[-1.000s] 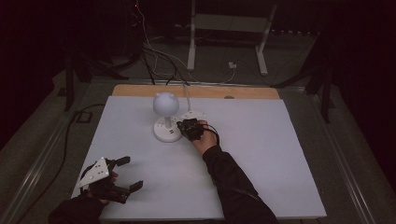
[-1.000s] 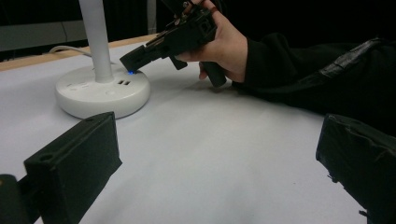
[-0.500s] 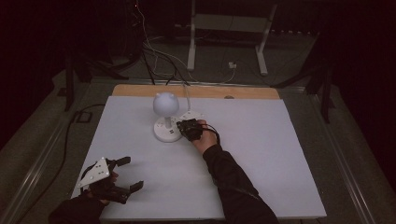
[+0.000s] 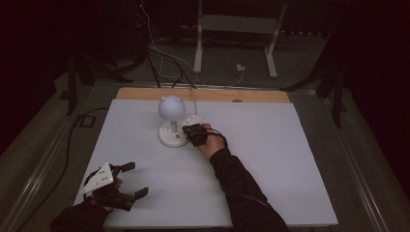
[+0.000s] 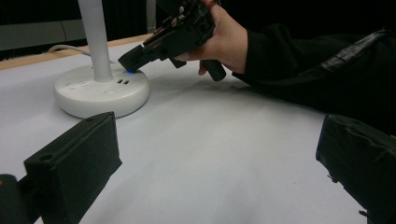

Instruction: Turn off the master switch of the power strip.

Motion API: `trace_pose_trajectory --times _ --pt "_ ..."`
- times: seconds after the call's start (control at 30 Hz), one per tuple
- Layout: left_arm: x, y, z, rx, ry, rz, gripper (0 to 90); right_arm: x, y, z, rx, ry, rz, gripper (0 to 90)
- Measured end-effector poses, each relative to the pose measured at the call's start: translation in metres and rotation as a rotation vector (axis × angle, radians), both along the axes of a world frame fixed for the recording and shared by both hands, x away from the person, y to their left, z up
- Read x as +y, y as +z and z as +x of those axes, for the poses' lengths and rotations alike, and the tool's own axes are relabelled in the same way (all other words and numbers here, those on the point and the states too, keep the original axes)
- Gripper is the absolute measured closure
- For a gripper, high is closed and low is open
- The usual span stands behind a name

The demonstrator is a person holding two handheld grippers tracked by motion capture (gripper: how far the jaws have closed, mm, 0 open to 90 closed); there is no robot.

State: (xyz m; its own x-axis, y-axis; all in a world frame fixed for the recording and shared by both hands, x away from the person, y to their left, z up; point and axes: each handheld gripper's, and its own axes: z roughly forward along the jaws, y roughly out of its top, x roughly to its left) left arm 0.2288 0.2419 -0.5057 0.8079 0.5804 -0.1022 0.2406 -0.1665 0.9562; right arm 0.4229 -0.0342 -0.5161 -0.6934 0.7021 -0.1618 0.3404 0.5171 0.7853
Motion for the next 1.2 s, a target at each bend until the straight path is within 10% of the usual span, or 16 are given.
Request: trace_pose_trajectory --times 0.63,0.77,1.2 --pt "0.001 0.001 0.0 -0.005 0.001 -0.003 0.2 -0.002 0.003 -0.001 0.008 -0.019 0.044 90.0" --pt "0.002 0.001 0.0 -0.006 0.001 -0.007 0.2 -0.01 0.01 -0.002 0.017 -0.043 0.162 90.0" --pt "0.002 0.001 0.0 -0.008 0.003 -0.004 0.2 -0.022 0.025 -0.007 0.046 -0.01 0.202 90.0"
